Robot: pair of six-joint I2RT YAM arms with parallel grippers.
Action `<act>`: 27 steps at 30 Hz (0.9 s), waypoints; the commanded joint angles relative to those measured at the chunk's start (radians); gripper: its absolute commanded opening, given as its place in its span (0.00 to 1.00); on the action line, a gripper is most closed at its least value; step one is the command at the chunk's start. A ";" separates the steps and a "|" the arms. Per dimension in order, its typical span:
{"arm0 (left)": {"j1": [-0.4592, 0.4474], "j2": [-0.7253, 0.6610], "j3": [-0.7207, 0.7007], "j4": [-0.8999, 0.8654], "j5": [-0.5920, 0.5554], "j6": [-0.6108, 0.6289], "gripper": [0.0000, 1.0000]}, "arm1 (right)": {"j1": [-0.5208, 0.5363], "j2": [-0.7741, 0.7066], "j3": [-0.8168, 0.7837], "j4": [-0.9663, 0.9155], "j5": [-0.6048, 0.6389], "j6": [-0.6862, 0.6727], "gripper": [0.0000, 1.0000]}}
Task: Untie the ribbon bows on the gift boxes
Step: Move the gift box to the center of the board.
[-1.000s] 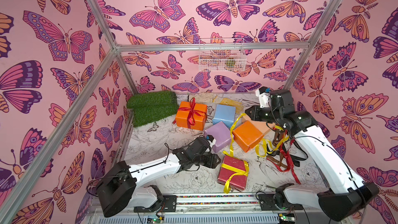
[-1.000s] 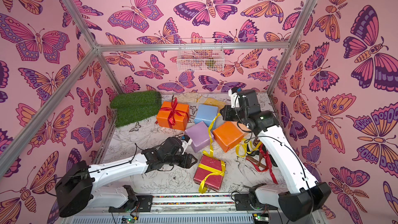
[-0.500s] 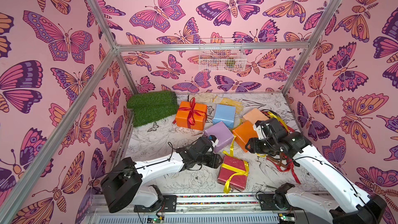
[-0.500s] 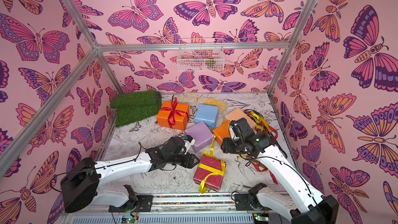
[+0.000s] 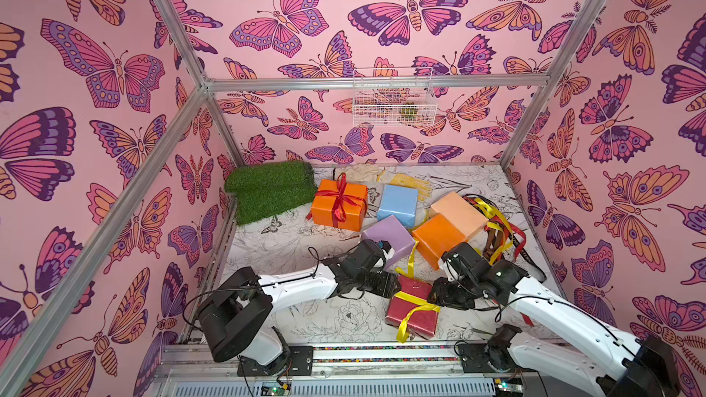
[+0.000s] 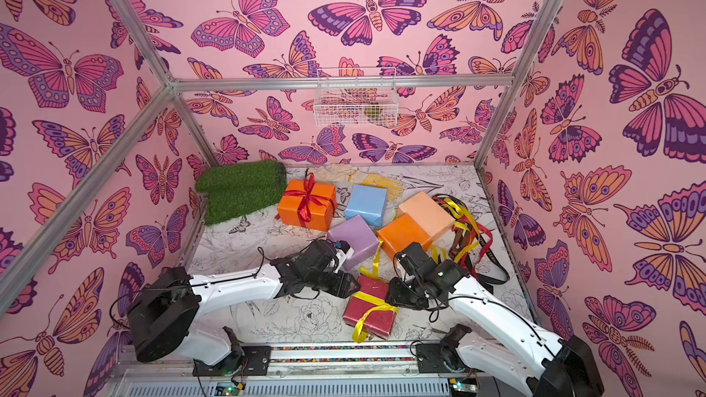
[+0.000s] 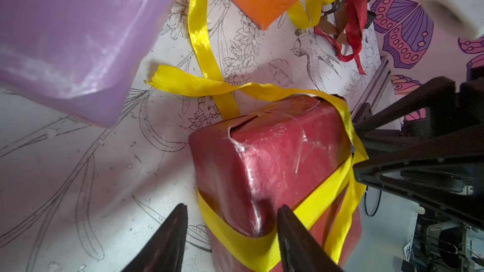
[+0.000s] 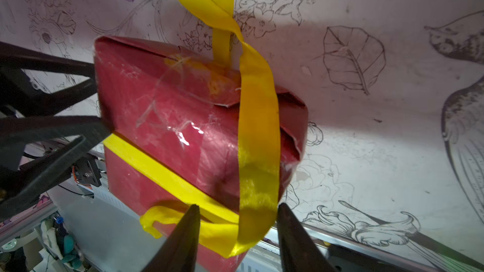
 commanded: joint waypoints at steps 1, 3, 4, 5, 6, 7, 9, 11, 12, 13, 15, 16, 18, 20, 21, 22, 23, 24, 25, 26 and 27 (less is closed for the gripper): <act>-0.007 0.015 -0.002 0.038 0.027 -0.001 0.56 | 0.007 -0.011 -0.022 0.084 -0.030 0.044 0.50; -0.007 0.021 -0.006 0.056 0.027 -0.011 0.55 | 0.006 -0.009 -0.046 0.132 -0.045 0.058 0.50; -0.006 0.023 -0.010 0.064 0.025 -0.017 0.54 | 0.006 -0.011 -0.053 0.150 -0.048 0.063 0.50; -0.006 0.026 -0.010 0.067 0.024 -0.017 0.53 | 0.007 -0.011 -0.057 0.166 -0.049 0.066 0.50; -0.005 0.028 -0.010 0.069 0.021 -0.018 0.53 | 0.006 -0.008 -0.056 0.174 -0.045 0.065 0.50; -0.005 0.028 -0.009 0.069 0.018 -0.019 0.52 | 0.006 -0.004 -0.054 0.179 -0.039 0.062 0.50; -0.002 0.027 -0.009 0.070 0.009 -0.019 0.50 | 0.006 0.014 -0.049 0.194 -0.032 0.053 0.50; 0.005 0.027 -0.014 0.070 -0.006 -0.026 0.48 | 0.006 0.038 -0.044 0.213 -0.031 0.041 0.50; 0.011 0.024 -0.017 0.070 -0.014 -0.030 0.46 | 0.006 0.051 -0.040 0.225 -0.028 0.036 0.50; 0.018 0.023 -0.021 0.071 -0.019 -0.038 0.45 | 0.006 0.063 -0.035 0.236 -0.026 0.030 0.50; 0.039 0.019 -0.035 0.085 -0.022 -0.055 0.42 | 0.005 0.093 -0.014 0.258 -0.015 0.014 0.50; 0.049 0.017 -0.045 0.096 -0.024 -0.063 0.41 | 0.004 0.109 -0.002 0.267 -0.007 0.005 0.50; 0.073 0.012 -0.059 0.117 -0.030 -0.079 0.39 | 0.000 0.146 0.032 0.288 0.000 -0.017 0.49; 0.091 0.006 -0.064 0.124 -0.032 -0.079 0.39 | -0.006 0.186 0.066 0.299 0.000 -0.045 0.49; 0.099 0.003 -0.062 0.125 -0.035 -0.078 0.39 | -0.009 0.210 0.086 0.303 -0.002 -0.061 0.49; 0.105 -0.001 -0.062 0.126 -0.035 -0.078 0.39 | -0.012 0.227 0.103 0.305 -0.006 -0.075 0.49; 0.111 -0.006 -0.060 0.126 -0.038 -0.075 0.38 | -0.015 0.248 0.124 0.306 -0.007 -0.090 0.49; 0.115 -0.012 -0.060 0.126 -0.040 -0.075 0.38 | -0.018 0.266 0.144 0.306 -0.010 -0.105 0.49; 0.118 -0.018 -0.062 0.126 -0.043 -0.075 0.38 | -0.020 0.281 0.159 0.309 -0.012 -0.116 0.49; 0.122 -0.025 -0.062 0.126 -0.046 -0.075 0.38 | -0.022 0.296 0.175 0.310 -0.012 -0.129 0.49; 0.124 -0.030 -0.065 0.126 -0.050 -0.076 0.38 | -0.026 0.308 0.187 0.313 -0.012 -0.141 0.50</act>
